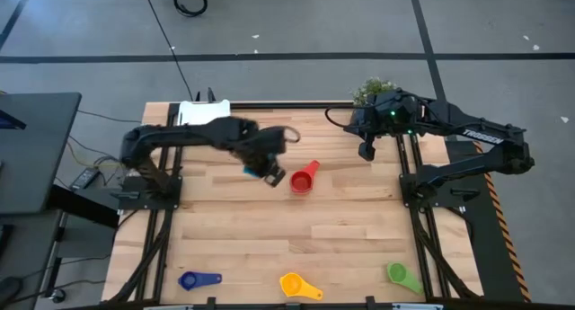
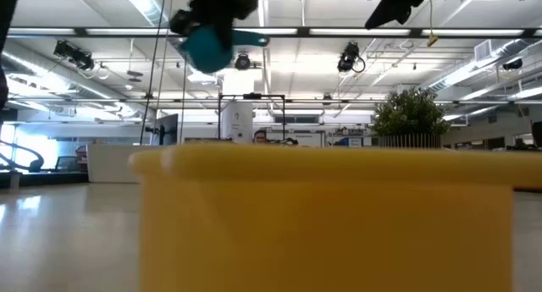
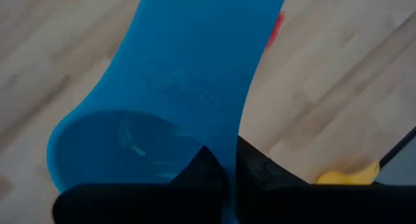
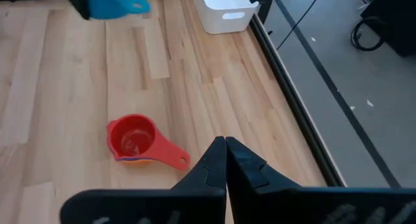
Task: Nest measuring cups in basket
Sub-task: Stack the light blue measuring cup on top of the red measuring cup
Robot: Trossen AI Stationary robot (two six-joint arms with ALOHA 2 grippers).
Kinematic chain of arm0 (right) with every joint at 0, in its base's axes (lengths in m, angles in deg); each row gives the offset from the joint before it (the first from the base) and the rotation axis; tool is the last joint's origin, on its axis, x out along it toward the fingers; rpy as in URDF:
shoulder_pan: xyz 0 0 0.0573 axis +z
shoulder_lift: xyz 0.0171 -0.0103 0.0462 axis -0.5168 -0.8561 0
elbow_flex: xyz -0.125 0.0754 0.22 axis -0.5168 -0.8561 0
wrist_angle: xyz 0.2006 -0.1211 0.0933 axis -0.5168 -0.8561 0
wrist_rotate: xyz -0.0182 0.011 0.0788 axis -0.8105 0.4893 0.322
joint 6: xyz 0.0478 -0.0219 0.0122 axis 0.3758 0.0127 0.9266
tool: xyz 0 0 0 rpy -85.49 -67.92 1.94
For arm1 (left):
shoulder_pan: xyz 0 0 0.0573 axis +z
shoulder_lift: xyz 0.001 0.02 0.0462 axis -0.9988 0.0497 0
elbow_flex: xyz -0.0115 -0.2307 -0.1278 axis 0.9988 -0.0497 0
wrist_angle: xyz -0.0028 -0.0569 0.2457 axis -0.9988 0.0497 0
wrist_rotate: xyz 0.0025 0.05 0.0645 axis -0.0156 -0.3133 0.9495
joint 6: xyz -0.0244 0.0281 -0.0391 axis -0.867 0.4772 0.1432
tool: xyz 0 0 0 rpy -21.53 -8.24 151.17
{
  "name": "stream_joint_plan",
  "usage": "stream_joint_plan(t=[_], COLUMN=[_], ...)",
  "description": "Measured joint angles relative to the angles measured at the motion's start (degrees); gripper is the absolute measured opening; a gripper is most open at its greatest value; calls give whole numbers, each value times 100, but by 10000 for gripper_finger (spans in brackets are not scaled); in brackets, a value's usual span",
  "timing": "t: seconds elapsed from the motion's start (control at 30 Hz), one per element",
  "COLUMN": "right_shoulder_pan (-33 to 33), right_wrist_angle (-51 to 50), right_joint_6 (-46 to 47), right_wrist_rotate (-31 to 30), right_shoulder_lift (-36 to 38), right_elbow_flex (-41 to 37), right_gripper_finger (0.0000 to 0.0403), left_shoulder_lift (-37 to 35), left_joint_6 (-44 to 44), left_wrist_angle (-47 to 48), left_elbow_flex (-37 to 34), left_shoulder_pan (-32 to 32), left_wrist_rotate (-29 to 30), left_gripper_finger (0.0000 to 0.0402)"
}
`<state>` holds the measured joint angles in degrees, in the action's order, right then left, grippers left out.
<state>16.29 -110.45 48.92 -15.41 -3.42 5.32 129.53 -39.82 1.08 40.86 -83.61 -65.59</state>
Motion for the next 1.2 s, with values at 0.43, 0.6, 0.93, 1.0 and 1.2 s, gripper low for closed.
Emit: stream_joint_plan(t=[0.43, 0.6, 0.93, 1.0, 1.2], right_shoulder_pan=[-4, -66, -273, -312, -396], right_wrist_angle=[-5, -9, 50, 49, 86], right_joint_6=[-71, -66, -10, -16, -15], right_wrist_rotate=[-290, -291, -291, -289, -302], right_shoulder_lift=[167, 222, 255, 252, 252], right_elbow_flex=[0, 0, 0, 0, 0], right_gripper_finger=[3, 3, 3, 3, 3], left_shoulder_lift=[1866, 2237, 2610, 2634, 2662], left_joint_6=[1081, 787, -758, -892, -1611], left_wrist_angle=[62, 102, -35, 25, -237], left_elbow_flex=[2390, 2395, 2377, 2375, 2377], left_shoulder_pan=[431, 442, 423, 412, 340], left_wrist_rotate=[2, -72, -305, -353, -381], left_gripper_finger=[12, 12, 12, 12, 12])
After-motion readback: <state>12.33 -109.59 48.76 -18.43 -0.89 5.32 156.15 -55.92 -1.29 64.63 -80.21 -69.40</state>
